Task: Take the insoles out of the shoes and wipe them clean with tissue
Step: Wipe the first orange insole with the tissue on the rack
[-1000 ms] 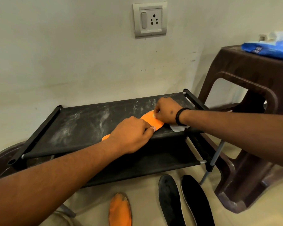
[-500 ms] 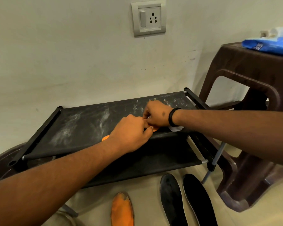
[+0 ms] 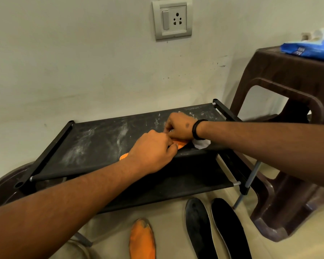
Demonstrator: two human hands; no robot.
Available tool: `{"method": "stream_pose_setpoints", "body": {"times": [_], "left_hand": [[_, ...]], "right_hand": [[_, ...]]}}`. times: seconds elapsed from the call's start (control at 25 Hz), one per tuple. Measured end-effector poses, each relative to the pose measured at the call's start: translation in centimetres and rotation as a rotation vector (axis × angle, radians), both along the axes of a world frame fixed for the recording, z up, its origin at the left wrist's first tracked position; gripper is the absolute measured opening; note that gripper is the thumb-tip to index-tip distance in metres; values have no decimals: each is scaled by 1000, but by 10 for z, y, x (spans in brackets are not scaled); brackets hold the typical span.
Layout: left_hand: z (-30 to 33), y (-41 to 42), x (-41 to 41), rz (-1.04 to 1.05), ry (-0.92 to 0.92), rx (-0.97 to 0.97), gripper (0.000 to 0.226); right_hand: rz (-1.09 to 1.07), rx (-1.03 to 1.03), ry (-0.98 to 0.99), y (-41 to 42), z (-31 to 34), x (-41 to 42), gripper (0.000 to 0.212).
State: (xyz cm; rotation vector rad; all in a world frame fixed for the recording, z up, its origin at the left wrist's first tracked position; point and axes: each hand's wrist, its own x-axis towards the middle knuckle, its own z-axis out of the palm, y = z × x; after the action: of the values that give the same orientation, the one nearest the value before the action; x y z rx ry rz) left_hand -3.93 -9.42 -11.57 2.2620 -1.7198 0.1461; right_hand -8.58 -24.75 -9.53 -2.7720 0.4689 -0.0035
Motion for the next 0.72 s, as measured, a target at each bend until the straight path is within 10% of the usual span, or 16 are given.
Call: {"method": "stream_pose_setpoints", "body": {"times": [0.16, 0.44, 0.72], "left_hand": [[-5, -1, 1, 4, -9, -11, 53], [-3, 1, 1, -10, -21, -19, 51], [-3, 0, 2, -6, -7, -10, 55]], "right_hand": [[-211, -345, -17, -22, -1, 3, 10], [-14, -22, -70, 0, -6, 6, 16], [-150, -238, 10, -32, 5, 2, 13]]}}
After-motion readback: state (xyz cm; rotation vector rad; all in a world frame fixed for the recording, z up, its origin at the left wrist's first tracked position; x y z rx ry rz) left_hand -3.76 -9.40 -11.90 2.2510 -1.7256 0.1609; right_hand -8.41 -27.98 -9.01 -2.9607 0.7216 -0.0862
